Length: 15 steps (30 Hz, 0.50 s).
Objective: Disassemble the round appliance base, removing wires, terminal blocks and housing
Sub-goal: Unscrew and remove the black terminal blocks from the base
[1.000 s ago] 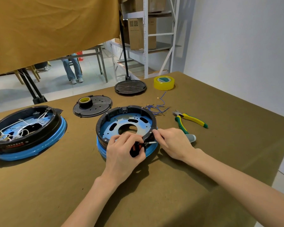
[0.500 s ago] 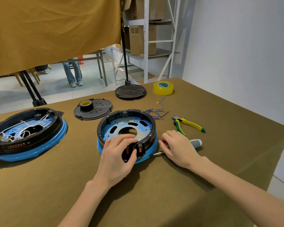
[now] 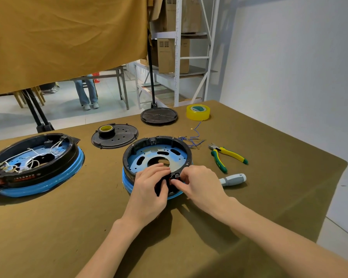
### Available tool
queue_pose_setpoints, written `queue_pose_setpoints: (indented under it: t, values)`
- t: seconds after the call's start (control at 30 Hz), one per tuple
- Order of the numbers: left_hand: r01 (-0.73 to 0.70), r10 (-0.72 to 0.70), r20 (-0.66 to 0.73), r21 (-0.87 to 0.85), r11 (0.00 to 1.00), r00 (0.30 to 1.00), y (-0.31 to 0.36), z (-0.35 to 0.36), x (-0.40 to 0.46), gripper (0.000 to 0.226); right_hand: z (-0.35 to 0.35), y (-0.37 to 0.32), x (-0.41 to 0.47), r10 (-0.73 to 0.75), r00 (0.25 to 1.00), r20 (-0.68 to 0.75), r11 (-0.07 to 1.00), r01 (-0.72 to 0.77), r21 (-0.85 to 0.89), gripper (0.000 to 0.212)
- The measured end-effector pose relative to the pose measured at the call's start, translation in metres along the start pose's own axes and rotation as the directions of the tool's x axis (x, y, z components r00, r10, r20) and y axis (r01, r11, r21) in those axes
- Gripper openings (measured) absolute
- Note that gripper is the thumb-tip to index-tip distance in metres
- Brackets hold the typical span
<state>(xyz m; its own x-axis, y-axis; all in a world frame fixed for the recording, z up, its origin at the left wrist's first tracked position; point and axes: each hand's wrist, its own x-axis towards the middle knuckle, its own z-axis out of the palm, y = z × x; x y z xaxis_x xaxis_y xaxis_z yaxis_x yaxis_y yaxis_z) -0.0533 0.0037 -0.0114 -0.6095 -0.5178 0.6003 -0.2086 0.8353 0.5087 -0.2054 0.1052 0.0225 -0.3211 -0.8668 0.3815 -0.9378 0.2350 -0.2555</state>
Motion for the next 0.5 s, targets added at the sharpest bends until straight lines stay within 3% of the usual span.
queue_pose_setpoints:
  t: [0.2, 0.5]
  values:
    - [-0.005, 0.005, -0.009, 0.004, 1.000, 1.000, -0.001, 0.001, 0.000, 0.038, -0.001, -0.006, 0.001, -0.030, 0.999, 0.043, 1.000, 0.031, -0.001, 0.022]
    - [-0.036, 0.036, 0.022, 0.028, 0.999, 0.999, -0.006, 0.000, 0.000, 0.039, 0.005, -0.013, 0.006, 0.058, 0.996, 0.072, 0.996, -0.063, 0.061, 0.021]
